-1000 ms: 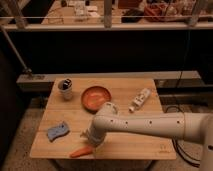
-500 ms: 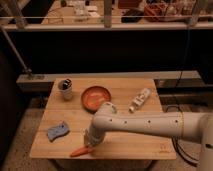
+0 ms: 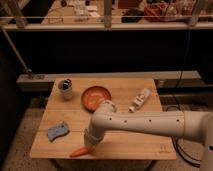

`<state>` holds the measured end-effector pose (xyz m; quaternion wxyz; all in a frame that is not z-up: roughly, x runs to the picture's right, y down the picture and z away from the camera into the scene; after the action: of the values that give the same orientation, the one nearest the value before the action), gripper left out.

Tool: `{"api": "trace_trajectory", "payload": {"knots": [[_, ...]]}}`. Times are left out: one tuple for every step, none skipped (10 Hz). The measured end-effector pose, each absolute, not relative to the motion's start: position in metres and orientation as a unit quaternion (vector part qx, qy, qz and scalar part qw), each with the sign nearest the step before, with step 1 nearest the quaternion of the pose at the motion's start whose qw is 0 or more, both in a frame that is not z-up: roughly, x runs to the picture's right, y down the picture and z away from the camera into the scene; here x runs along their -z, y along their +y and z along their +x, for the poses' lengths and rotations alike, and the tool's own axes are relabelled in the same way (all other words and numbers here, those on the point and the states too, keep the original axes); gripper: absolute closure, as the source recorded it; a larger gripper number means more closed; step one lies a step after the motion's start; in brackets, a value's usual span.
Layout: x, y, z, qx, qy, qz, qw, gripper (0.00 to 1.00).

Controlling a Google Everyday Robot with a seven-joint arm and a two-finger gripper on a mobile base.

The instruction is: Place the pepper in the ceramic bowl

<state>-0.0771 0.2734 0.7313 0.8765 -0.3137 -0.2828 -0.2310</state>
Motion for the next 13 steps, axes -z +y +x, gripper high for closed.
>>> {"api": "trace_trajectory", "payload": {"knots": [[-0.733, 0.269, -0.071, 0.233, -0.283, -0.314, 0.876, 0.78], [-0.735, 0.269, -0.067, 0.237, -0.283, -0.315, 0.874, 0.68], [-0.736, 0.273, -0.069, 0.241, -0.283, -0.314, 0.874, 0.56], [-0.734, 0.275, -0.075, 0.241, -0.281, -0.314, 0.874, 0.48], [-0.731, 0.276, -0.084, 0.245, -0.280, -0.314, 0.874, 0.37], [-0.731, 0.276, -0.085, 0.248, -0.279, -0.314, 0.873, 0.35], [-0.732, 0.276, -0.081, 0.254, -0.279, -0.313, 0.872, 0.37], [-0.732, 0.276, -0.077, 0.258, -0.279, -0.312, 0.871, 0.42], [-0.732, 0.276, -0.073, 0.258, -0.277, -0.313, 0.871, 0.43], [-0.731, 0.276, -0.076, 0.260, -0.277, -0.313, 0.870, 0.40], [-0.731, 0.274, -0.081, 0.260, -0.277, -0.312, 0.871, 0.41], [-0.732, 0.273, -0.081, 0.258, -0.277, -0.312, 0.871, 0.41], [-0.733, 0.275, -0.080, 0.261, -0.278, -0.314, 0.870, 0.42]]}}
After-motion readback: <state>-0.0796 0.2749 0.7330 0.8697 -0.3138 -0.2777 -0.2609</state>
